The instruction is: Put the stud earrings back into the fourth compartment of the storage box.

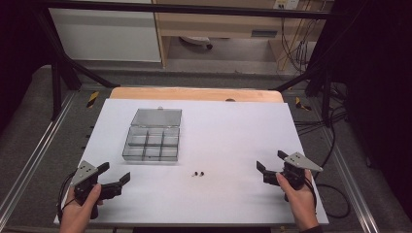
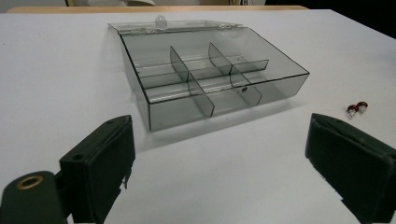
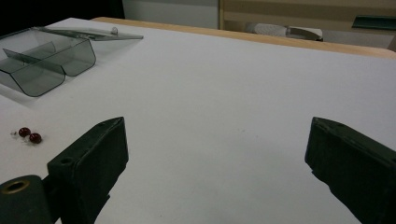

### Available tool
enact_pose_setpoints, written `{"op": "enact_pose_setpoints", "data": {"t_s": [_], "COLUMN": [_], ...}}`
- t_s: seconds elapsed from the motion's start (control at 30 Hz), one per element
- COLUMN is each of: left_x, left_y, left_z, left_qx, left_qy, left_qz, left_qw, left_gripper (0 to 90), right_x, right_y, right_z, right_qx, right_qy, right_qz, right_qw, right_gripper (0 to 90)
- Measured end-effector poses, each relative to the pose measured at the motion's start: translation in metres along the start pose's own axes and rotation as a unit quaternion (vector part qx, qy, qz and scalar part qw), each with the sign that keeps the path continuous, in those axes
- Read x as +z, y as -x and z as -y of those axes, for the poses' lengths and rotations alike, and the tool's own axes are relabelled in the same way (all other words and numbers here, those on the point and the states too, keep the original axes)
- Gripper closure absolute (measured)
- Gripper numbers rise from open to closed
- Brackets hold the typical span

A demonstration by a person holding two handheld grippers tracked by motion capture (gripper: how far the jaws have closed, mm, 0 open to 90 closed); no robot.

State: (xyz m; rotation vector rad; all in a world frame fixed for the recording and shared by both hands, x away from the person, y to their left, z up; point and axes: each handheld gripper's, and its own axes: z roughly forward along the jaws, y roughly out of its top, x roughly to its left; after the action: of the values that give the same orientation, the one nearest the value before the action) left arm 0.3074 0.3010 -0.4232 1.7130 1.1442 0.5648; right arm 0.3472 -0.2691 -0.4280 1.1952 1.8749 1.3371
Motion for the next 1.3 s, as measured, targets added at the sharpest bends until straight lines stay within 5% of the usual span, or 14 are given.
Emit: {"op": "enact_pose_setpoints", "data": {"t_s": [0.43, 0.93, 1.3], "left_x": [0.001, 0.002, 0.002], "left_y": [-0.001, 0.002, 0.003], "left_z": [0.001, 0.002, 0.003], "left_qx": [-0.005, -0.001, 0.007], "left_qy": [-0.004, -0.012, -0.016], "left_qz": [-0.003, 0.003, 0.006], "left_qw": [1.0000, 0.9999, 0.9998], "left_gripper": [7.9, 6.7, 6.8], "right_x": [0.003, 0.020, 0.045], "right_y": [-0.013, -0.044, -0.083], "right_z": [-0.005, -0.027, -0.037], "right_qx": [0.018, -0.023, -0.062], "right_qy": [-0.008, -0.042, -0.095], "right_qz": [-0.023, -0.048, -0.095], "right_qw": [0.9995, 0.9977, 0.9890], "right_gripper": [4.4, 5.1, 4.4]}}
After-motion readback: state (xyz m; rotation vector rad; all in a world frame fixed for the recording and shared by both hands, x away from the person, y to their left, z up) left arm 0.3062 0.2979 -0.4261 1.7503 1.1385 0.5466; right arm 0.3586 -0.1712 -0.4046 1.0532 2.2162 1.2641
